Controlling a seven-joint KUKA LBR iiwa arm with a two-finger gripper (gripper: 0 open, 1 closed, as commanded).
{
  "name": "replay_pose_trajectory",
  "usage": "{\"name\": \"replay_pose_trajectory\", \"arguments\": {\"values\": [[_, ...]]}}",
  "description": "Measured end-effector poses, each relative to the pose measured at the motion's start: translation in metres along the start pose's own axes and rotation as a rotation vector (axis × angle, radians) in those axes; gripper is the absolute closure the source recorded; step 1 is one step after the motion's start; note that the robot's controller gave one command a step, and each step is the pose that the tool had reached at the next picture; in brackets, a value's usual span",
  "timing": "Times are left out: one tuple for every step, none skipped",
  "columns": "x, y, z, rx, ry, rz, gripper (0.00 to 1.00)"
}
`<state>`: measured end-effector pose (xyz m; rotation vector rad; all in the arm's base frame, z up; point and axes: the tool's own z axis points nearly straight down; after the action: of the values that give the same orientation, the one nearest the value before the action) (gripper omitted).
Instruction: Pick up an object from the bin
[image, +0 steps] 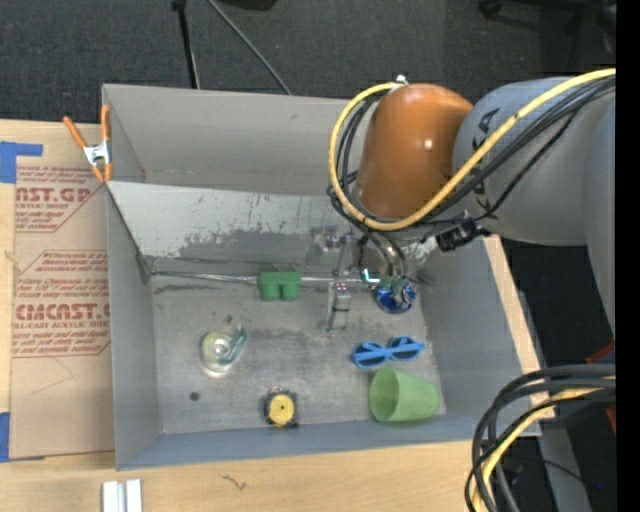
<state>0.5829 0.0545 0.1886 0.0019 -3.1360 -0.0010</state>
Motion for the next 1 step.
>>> {"name": "replay_pose_trajectory", "arguments": {"values": [[0.0298, 0.0753, 0.0483, -0.002, -0.001, 0.211, 0.00]]}}
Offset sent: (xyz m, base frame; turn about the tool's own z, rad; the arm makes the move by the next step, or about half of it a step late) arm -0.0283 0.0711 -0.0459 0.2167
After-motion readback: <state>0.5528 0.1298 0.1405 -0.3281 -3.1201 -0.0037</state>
